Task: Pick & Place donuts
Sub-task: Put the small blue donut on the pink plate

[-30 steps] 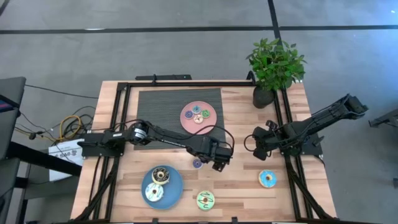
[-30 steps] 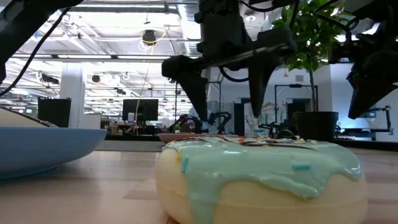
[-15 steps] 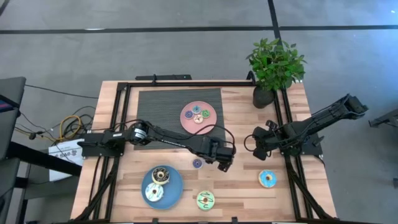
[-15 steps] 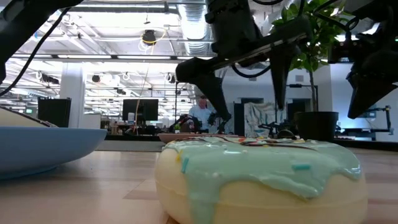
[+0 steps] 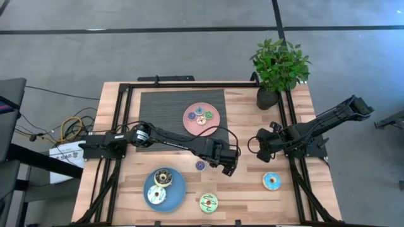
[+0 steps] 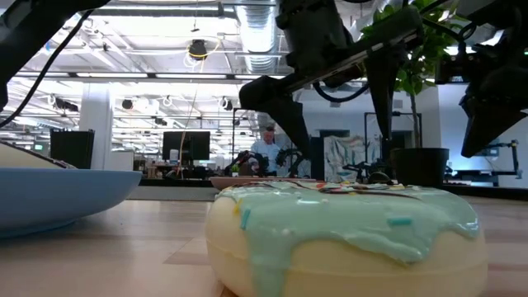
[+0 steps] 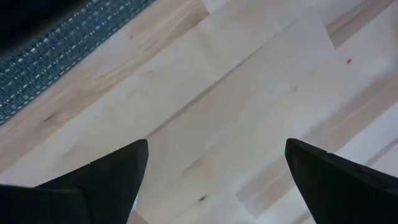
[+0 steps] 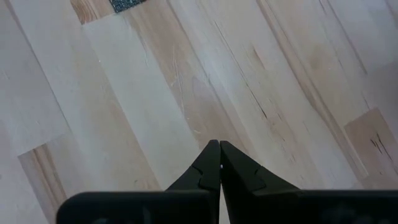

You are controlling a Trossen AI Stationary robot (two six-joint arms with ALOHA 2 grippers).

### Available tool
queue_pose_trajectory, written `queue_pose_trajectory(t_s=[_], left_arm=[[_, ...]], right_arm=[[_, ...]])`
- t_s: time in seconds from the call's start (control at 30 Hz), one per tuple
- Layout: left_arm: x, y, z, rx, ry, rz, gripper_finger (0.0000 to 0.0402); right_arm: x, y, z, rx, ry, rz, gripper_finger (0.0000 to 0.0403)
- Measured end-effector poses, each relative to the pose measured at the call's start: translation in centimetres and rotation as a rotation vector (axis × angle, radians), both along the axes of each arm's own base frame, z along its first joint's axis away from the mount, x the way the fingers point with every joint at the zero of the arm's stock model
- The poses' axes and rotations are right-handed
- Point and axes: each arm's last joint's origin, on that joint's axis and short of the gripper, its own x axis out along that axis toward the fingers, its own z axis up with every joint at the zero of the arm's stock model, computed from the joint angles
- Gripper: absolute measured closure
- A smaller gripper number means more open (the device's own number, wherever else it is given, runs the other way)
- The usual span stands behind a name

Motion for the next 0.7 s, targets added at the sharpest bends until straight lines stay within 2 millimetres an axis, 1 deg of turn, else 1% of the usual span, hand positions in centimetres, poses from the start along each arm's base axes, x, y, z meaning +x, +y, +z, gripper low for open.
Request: queue_pose_trajectory(t_s=[0.17,0.4,0.57,0.7], left_arm=[[-0.6,0.2,-0.2,0.004,0.071,0.024,0.0029],[-2.4,0.6,-0.5,0.042,0.252,0.089,0.0029],[-3.0,0.7,-0.7,0.039,0.319,0.069,0.0029],[-3.1,0.8,-2.0,-0.014,0.337,0.054,0.0029]], right_arm=[[0.0,0.0,0.0,0.000,0.000,0.000,0.0403],[0.0,0.0,0.0,0.000,0.000,0.000,0.0403],[0.0,0.0,0.0,0.000,0.000,0.000,0.0403],[0.0,0.0,0.0,0.001,0.000,-0.001,0.0403]])
